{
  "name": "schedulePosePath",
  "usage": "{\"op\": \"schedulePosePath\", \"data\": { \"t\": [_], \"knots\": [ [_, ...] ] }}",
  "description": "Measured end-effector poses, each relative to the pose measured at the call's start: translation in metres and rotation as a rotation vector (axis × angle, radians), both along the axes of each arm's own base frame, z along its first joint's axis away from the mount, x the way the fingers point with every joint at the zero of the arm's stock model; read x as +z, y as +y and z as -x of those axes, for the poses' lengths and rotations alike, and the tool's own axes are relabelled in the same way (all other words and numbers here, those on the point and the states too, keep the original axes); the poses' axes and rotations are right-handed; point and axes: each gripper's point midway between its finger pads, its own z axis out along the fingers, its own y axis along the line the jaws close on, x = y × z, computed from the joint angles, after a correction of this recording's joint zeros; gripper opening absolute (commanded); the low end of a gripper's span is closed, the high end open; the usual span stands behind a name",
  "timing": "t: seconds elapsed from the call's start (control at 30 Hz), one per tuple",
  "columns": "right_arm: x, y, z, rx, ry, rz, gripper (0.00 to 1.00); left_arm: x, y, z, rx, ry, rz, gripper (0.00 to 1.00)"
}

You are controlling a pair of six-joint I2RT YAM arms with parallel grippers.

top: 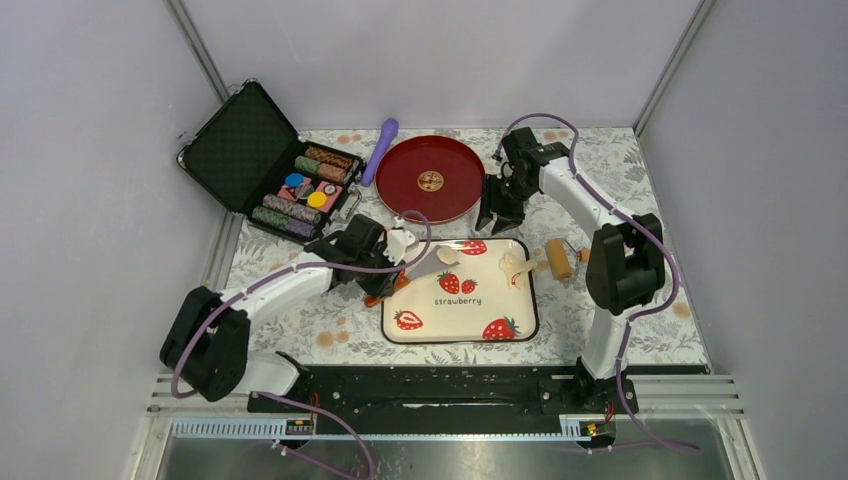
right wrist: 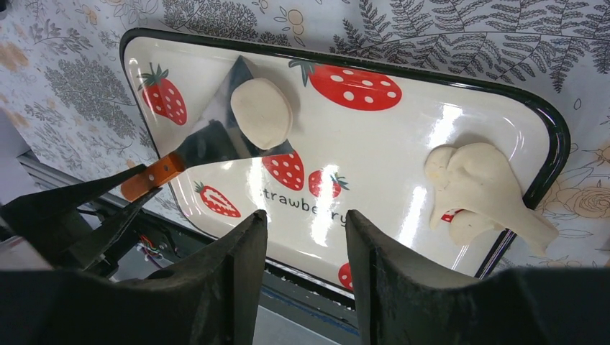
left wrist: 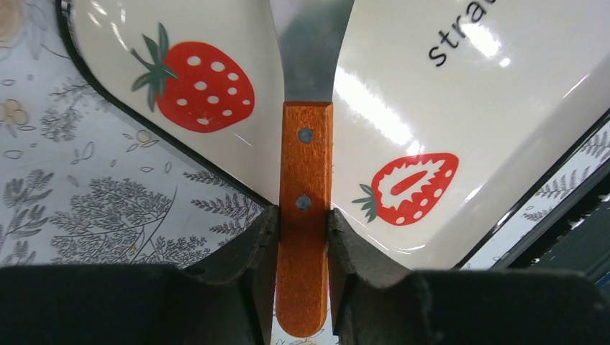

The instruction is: Roll out the dumpling wrappers from the dough

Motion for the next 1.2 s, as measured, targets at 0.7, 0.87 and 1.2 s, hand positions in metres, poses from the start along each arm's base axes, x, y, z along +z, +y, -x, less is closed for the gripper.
{"op": "schedulePosePath", "data": {
  "t": [0.7, 0.87, 1.2],
  "knots": [
    [-0.015, -0.004, 0.012, -0.002, 0.049, 0.015, 0.53, -0.027, -0.014, 0.009, -0.128, 0.041, -0.18, 0.68],
    [-0.017, -0.005, 0.014, -0.001, 0.057, 0.019, 0.52, -0.028, -0.021, 0.005, -0.137, 0.025, -0.203, 0.62],
    [-0.017, -0.005, 0.014, -0.002, 0.057, 0.018, 0.52, -0.043, -0.025, 0.009, -0.154, 0.05, -0.263, 0.33]
  ]
}}
